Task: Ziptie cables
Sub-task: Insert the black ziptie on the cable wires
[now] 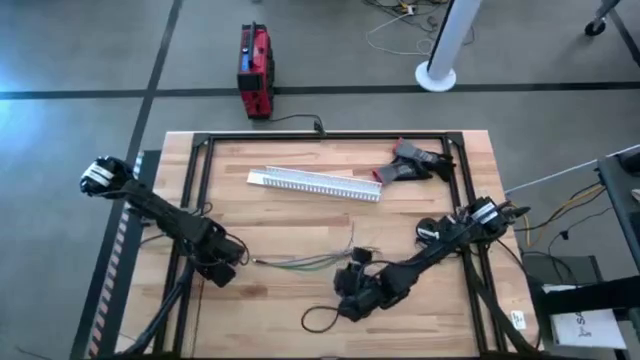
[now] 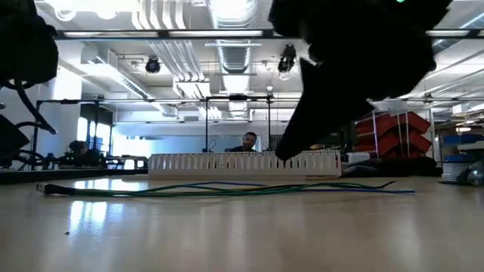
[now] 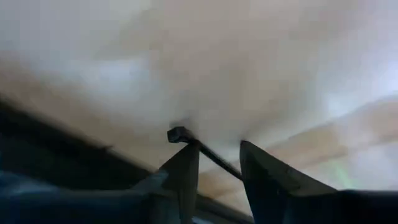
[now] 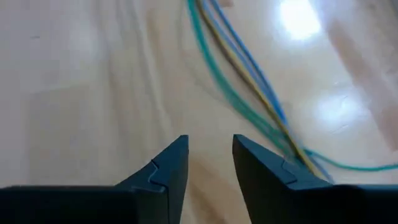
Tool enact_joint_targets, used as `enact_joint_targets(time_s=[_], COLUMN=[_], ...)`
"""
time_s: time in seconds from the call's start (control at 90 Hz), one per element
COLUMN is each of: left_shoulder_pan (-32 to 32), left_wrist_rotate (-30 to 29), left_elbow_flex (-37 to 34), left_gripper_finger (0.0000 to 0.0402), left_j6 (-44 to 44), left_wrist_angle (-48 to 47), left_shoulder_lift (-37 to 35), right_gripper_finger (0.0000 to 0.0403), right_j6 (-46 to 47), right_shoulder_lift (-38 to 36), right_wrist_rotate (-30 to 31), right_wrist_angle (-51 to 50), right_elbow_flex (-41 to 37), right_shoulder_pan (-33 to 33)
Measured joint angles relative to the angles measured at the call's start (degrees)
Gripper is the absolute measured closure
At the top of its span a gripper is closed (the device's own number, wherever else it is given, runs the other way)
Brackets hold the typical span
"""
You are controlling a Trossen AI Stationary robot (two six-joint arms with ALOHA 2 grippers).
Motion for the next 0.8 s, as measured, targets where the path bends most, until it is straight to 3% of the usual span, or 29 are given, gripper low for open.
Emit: enact_joint_targets(time_s=[0.244, 0.411, 0.578, 0.8], left_shoulder_pan=[0.1, 0.1, 0.1, 0.2], left_wrist_rotate=[-20.2, -27.9, -30.7, -30.4], left_elbow_flex=[4.3, 8.9, 12.1, 10.2], left_gripper_finger=[0.0319, 0.0320, 0.0302, 0.0283], left_j6=[6.6, 8.0, 3.3, -0.9], left_wrist_angle=[1.9, -4.0, -8.8, -8.7], left_shoulder_lift=[0.1, 0.4, 0.4, 1.1], right_gripper_finger=[0.0299, 0.0289, 0.0280, 0.0279], right_j6=[2.6, 2.2, 1.2, -0.2], right_shoulder_lift=[0.0, 0.0, 0.0, 0.0], right_wrist_rotate=[0.0, 0.0, 0.1, 0.4], right_wrist_angle=[0.3, 0.6, 0.8, 1.3], right_elbow_flex=[0.0, 0.0, 0.0, 0.0], right_shoulder_pan=[1.7, 1.7, 1.7, 1.7])
